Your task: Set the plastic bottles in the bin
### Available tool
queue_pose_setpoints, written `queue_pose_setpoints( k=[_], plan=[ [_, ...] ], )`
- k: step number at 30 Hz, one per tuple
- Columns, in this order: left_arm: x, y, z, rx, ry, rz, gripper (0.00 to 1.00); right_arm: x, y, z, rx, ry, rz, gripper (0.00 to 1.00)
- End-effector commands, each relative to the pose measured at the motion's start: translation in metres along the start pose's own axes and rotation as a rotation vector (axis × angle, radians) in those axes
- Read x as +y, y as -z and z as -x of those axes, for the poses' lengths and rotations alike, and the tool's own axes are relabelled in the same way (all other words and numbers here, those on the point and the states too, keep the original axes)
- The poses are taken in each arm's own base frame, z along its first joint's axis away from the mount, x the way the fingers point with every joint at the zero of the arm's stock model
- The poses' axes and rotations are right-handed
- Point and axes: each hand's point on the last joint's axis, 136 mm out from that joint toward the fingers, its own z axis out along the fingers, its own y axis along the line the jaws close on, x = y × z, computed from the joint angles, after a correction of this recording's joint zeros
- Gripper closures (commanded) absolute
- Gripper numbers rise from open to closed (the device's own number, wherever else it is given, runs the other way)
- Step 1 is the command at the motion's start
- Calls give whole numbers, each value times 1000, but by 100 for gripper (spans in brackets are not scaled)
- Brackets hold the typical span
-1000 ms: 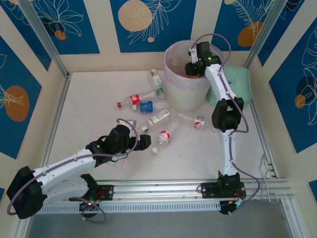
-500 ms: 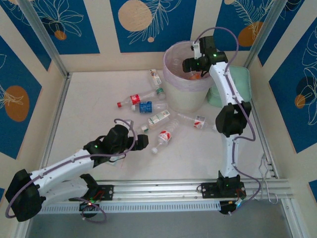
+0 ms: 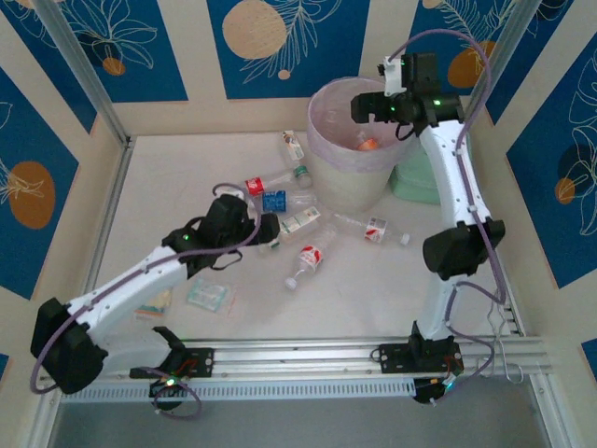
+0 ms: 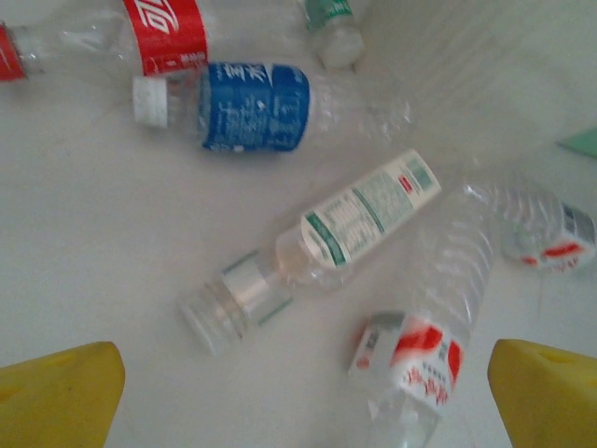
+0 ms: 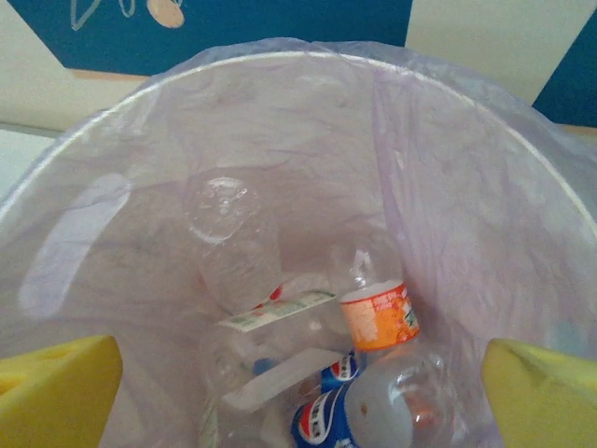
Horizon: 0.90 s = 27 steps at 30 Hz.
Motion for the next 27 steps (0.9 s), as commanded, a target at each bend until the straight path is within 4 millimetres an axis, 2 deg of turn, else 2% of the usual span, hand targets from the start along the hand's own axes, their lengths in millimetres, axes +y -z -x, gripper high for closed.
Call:
queue_pose_setpoints(
  k=[1,4,6,8,11,17,23,27],
  plan=[
    [-12,-15,38,-34,29,-33,1,20,42,13,-87,-66,105,1],
    [-17,-44,69,-38,59,-29,1,27,65,7,-114,-130,158,1],
    [-18,-65,86,-33,65,-9,1,30,80,-4,-132,-175,178,0],
    [-16,-88,105,-45,79,17,1,31,95,-23,-147,-226,200,0],
    [-13,-125,121,-40,111,40,1,30,116,-50,-170,-315,234,3],
    [-25,-187,140,-20,147,-7,1,39,155,-97,-173,-365,269,5],
    [-19,-238,140,-40,148,11,1,33,177,-155,-148,-374,216,7],
    [-19,-267,141,-14,144,16,1,28,191,-179,-139,-384,181,7]
  ],
)
